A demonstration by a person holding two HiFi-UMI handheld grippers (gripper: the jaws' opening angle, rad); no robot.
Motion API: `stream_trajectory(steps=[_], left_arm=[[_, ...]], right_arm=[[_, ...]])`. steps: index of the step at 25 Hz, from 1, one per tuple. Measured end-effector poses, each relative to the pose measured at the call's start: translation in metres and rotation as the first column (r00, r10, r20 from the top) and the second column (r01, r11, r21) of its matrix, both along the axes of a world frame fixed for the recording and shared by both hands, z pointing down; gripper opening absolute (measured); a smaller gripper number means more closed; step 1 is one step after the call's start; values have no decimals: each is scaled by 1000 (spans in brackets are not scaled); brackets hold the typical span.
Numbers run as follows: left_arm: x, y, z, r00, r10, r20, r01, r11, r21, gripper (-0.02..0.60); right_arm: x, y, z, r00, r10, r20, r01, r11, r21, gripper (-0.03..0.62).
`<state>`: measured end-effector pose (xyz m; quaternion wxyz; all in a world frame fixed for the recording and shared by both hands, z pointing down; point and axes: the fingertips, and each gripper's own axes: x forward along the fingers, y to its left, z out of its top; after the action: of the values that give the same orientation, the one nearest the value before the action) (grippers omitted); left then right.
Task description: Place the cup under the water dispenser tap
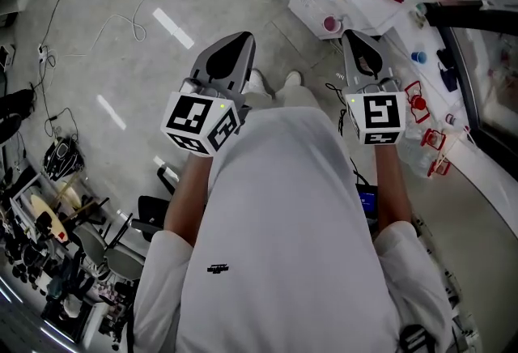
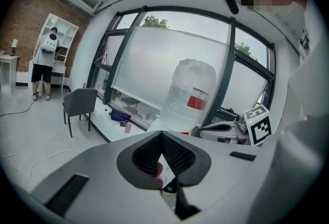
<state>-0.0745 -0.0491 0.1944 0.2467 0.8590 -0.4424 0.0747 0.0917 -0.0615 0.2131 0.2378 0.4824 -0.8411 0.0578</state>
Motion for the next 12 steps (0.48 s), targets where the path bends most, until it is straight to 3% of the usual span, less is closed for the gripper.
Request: stream_trajectory(steps=[12], left_arm=[[-13, 6, -16, 999, -26, -25, 26, 999, 31, -2]], right_arm=[[-24, 13, -68, 995, -57, 88, 47, 993, 112, 11]])
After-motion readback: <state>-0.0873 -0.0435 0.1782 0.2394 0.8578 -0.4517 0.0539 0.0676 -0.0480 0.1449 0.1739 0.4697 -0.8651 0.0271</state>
